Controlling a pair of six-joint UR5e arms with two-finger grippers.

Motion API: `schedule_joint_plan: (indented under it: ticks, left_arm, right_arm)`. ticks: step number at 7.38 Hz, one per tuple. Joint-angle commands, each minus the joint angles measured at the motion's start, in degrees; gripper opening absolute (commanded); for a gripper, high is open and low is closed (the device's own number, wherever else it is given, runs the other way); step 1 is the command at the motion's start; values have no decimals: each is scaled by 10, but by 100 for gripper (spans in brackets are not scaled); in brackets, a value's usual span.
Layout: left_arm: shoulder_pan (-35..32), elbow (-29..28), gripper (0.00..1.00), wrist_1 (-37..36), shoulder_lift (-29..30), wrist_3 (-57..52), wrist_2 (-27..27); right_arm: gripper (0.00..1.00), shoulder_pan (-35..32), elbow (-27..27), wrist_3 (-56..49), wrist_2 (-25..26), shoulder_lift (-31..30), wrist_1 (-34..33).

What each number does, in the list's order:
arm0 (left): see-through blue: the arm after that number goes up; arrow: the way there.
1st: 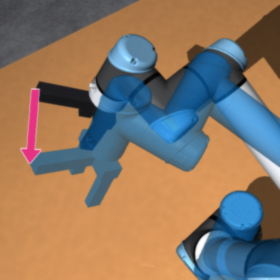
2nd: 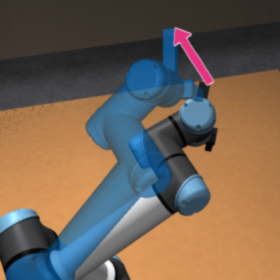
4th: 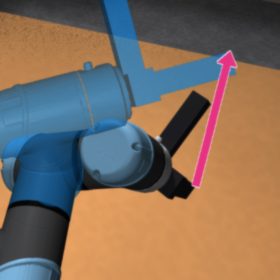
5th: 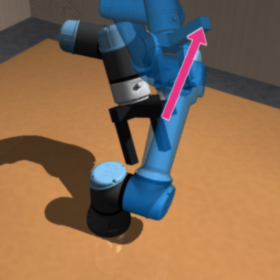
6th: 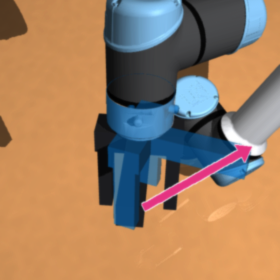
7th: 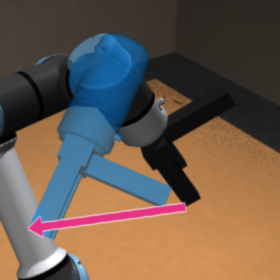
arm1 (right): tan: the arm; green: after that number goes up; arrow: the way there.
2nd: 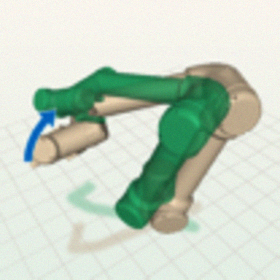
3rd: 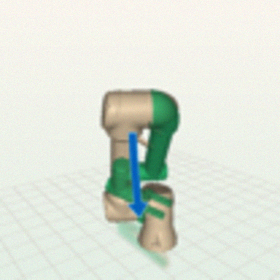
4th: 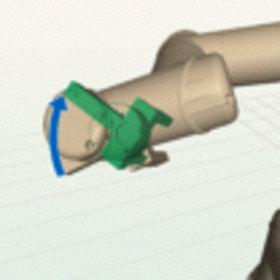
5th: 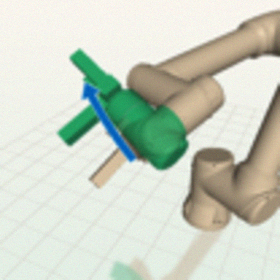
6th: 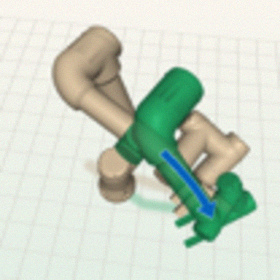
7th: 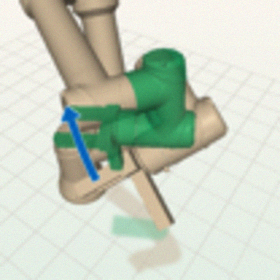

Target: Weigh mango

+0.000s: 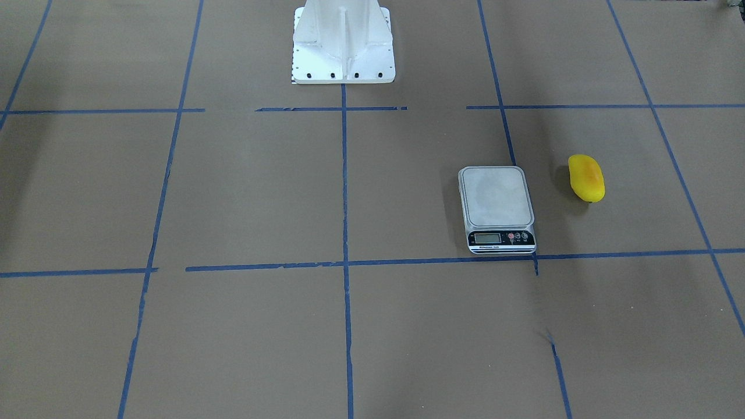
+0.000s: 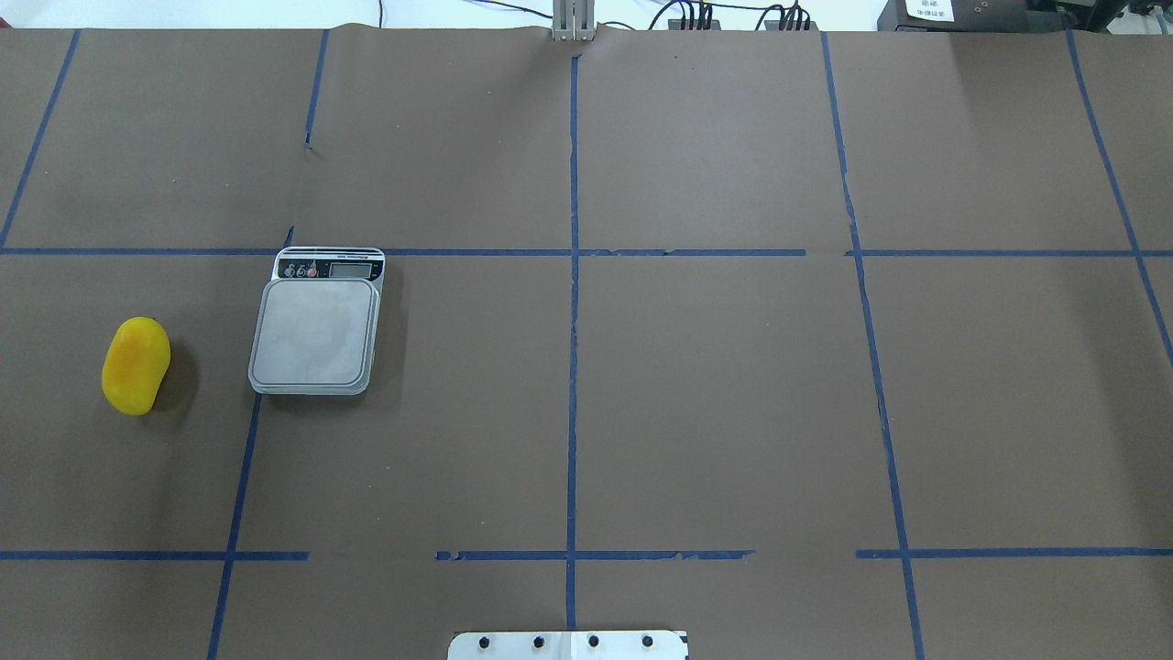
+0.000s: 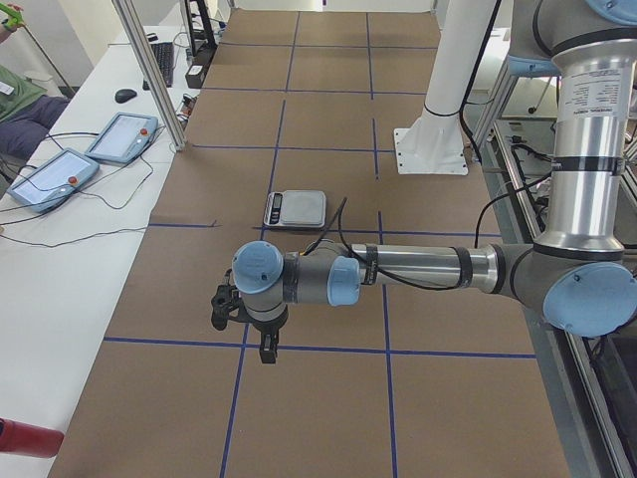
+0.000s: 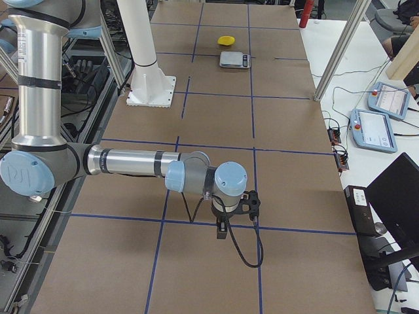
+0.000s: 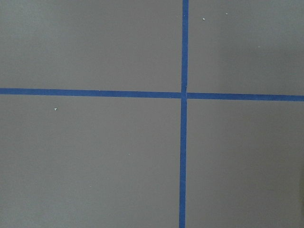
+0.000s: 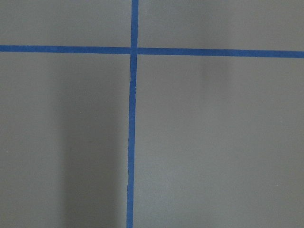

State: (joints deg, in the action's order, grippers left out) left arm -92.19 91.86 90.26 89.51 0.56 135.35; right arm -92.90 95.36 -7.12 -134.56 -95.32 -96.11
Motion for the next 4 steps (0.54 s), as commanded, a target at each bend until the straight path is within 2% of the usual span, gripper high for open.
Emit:
schedule_joint_plan:
  ticks: [1, 4]
  left_arm:
    - [1, 5, 100, 1, 6, -2, -5]
    - [8, 22, 100, 1, 44, 19, -11]
  right_arm:
    - [100, 0, 0, 0, 0, 1, 0]
    - [100, 0, 0, 0, 0, 1, 0]
